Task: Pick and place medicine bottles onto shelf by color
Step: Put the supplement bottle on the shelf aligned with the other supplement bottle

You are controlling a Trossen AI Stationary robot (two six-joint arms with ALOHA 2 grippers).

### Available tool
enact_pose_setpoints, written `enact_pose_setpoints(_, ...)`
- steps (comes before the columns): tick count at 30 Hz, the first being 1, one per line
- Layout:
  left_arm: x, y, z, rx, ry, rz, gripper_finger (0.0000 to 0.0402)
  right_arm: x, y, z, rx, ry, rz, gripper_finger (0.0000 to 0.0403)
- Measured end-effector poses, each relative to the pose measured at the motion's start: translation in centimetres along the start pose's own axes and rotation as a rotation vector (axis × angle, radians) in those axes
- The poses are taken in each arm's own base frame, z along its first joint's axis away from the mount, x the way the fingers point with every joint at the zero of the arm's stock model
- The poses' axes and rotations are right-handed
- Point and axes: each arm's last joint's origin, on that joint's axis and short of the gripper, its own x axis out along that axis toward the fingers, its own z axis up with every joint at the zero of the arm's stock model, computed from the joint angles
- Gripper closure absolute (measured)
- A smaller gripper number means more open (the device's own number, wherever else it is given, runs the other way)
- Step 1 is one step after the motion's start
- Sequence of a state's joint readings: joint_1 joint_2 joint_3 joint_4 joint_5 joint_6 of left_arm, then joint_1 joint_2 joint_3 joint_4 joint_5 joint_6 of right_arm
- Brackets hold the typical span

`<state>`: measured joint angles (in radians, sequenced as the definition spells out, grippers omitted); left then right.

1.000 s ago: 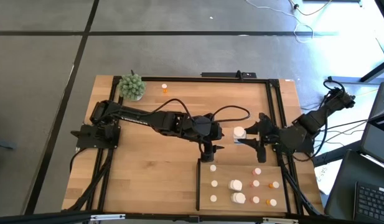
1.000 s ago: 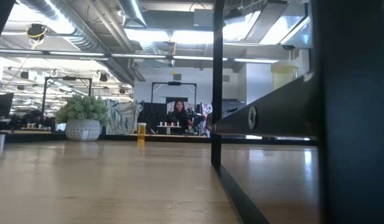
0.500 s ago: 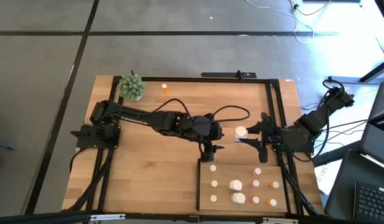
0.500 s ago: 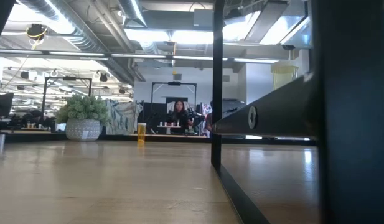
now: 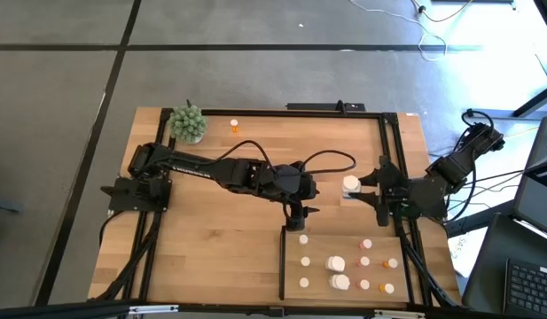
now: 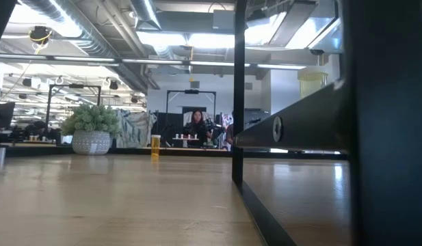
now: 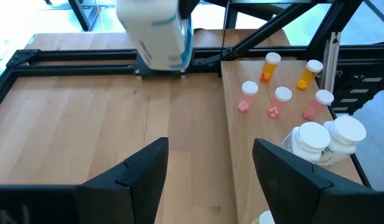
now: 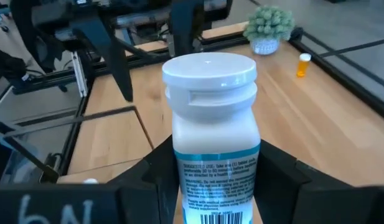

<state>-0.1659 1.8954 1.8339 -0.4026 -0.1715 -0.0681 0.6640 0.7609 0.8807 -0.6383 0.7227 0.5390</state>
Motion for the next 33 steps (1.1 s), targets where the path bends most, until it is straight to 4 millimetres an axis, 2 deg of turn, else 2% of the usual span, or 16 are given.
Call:
enact_pose_setpoints(5, 0.0, 0.0, 0.0, 0.000, 0.000, 0.000, 0.0174, 1.3, -0.2, -2.6, 0.055, -0.040, 0.044, 0.0242)
enact_pose_setpoints(8, 0.0, 0.0, 0.0, 0.000, 0.000, 0.000, 0.0174, 2.1, 0.1, -3.7, 0.099, -0.136, 0.105, 0.0242)
enact_pose_setpoints(15, 0.0, 0.0, 0.0, 0.000, 0.000, 0.000, 0.0175, 3.7, 0.3, -6.4, 0.058, -0.218, 0.184, 0.0242)
enact_pose_setpoints(22, 0.0, -0.2, -0.1, 0.003, 0.010, -0.004, 0.0174, 4.8, 0.2, -9.3, 0.099, -0.135, 0.188, 0.0242)
enact_pose_setpoints(28, -0.1, -0.3, -0.5, 0.009, 0.047, -0.004, 0.0173, 5.2, 0.8, -10.3, 0.064, -0.056, 0.252, 0.0242)
enact_pose_setpoints(33, -0.1, -0.2, -0.8, 0.014, 0.084, 0.000, 0.0175, 5.8, 1.2, -11.3, 0.054, 0.012, 0.240, 0.0242)
